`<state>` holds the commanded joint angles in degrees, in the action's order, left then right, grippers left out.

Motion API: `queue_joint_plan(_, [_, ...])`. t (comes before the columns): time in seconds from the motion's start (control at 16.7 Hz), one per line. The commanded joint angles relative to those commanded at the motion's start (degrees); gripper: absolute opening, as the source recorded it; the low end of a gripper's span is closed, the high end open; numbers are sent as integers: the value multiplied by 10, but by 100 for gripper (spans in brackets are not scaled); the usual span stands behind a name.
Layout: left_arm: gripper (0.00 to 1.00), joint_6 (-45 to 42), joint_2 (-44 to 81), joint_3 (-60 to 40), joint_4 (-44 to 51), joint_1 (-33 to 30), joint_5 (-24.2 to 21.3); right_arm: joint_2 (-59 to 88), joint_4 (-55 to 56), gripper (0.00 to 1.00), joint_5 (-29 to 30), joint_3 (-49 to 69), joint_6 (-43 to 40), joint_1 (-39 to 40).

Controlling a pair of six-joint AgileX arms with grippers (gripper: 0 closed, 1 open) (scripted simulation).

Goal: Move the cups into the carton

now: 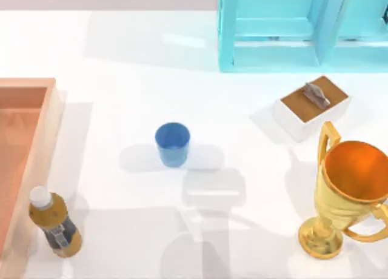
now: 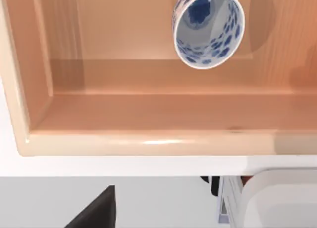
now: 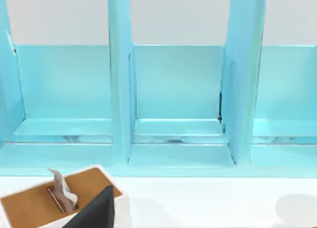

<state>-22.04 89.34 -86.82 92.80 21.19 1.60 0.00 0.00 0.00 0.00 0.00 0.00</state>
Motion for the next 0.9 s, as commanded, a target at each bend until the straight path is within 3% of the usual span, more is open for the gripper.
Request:
queue_joint_plan(0.18, [100,19,20,-19,2,-20,-1,0,0,100,0,0,0,0])
queue_joint_plan(0.36, [100,92,85,-84,4,-88,-5,0,0,100,0,0,0,0])
queue_joint_plan(0.9, [100,507,364,-353,-23,-435,-15,0,0,100,0,0,0,0])
